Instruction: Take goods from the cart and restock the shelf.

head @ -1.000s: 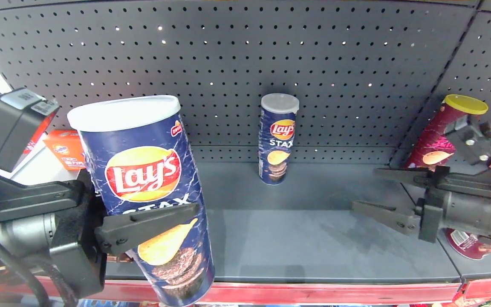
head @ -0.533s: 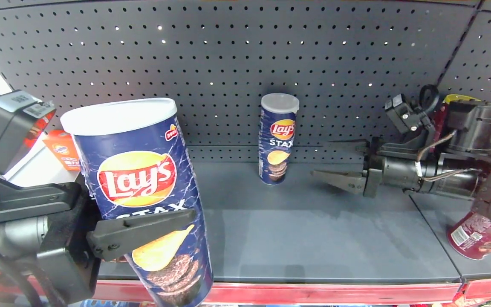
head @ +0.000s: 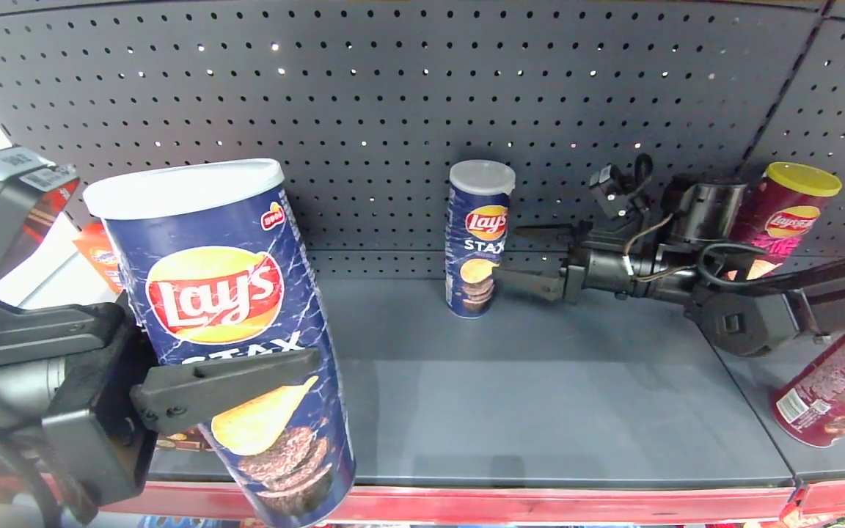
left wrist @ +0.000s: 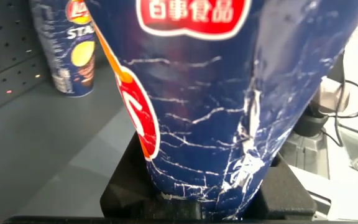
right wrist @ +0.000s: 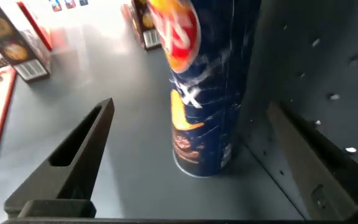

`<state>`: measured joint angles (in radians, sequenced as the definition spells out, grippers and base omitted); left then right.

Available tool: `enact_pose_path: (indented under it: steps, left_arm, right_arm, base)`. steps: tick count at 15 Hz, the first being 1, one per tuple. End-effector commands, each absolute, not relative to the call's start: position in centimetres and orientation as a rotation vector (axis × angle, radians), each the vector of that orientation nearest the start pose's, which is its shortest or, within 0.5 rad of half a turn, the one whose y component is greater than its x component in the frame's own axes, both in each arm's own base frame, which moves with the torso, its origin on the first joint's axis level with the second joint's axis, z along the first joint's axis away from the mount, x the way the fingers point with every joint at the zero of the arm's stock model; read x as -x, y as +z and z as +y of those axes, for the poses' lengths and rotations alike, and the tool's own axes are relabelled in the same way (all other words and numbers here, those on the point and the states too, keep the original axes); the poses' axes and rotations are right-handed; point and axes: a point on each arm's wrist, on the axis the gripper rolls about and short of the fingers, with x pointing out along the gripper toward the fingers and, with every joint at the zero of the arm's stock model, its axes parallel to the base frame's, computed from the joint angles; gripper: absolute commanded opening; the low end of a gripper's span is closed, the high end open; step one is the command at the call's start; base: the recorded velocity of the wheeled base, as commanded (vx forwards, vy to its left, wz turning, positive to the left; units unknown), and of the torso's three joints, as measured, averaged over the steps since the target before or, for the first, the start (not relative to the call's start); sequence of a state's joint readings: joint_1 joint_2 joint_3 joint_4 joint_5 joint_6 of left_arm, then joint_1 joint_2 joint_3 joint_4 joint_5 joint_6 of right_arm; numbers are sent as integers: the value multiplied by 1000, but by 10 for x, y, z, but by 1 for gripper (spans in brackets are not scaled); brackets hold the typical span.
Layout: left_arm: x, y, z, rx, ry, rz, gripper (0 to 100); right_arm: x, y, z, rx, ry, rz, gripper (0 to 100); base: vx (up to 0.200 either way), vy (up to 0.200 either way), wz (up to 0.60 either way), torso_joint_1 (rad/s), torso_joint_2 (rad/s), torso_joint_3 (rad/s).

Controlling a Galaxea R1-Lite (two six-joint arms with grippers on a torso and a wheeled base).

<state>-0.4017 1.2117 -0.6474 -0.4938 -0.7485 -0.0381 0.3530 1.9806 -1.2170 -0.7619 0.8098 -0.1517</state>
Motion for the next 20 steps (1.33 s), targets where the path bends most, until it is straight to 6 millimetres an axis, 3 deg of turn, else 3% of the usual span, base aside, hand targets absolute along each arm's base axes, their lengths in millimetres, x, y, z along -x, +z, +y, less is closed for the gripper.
enact_pose_path:
  steps: [1,7,12,14,16,20]
  left_arm:
    - [-160,243,-83,48,-1139,102,0]
    - [-162,240,-84,50,-1139,115,0]
    - [-163,239,-81,50,-1122,117,0]
    - [-162,239,-80,50,-1122,117,0]
    - [-162,237,-80,51,-1122,123,0]
    - [-160,230,-79,54,-1118,144,0]
  right_arm:
    - [-378,188,162,124,1174,-46,100]
    - [-371,173,169,114,1197,7,100]
    - [-336,180,162,132,1221,16,100]
    - [-331,180,159,132,1209,22,100]
    - [-339,183,157,139,1152,13,100]
    - [-367,180,173,144,1099,-12,100]
  base:
    - [0,0,0,0,0,0]
    - [0,0,0,0,0,0]
    - [0,0,0,0,0,0]
    - [0,0,0,0,0,0]
    - [0,0,0,0,0,0]
    - [0,0,0,0,0,0]
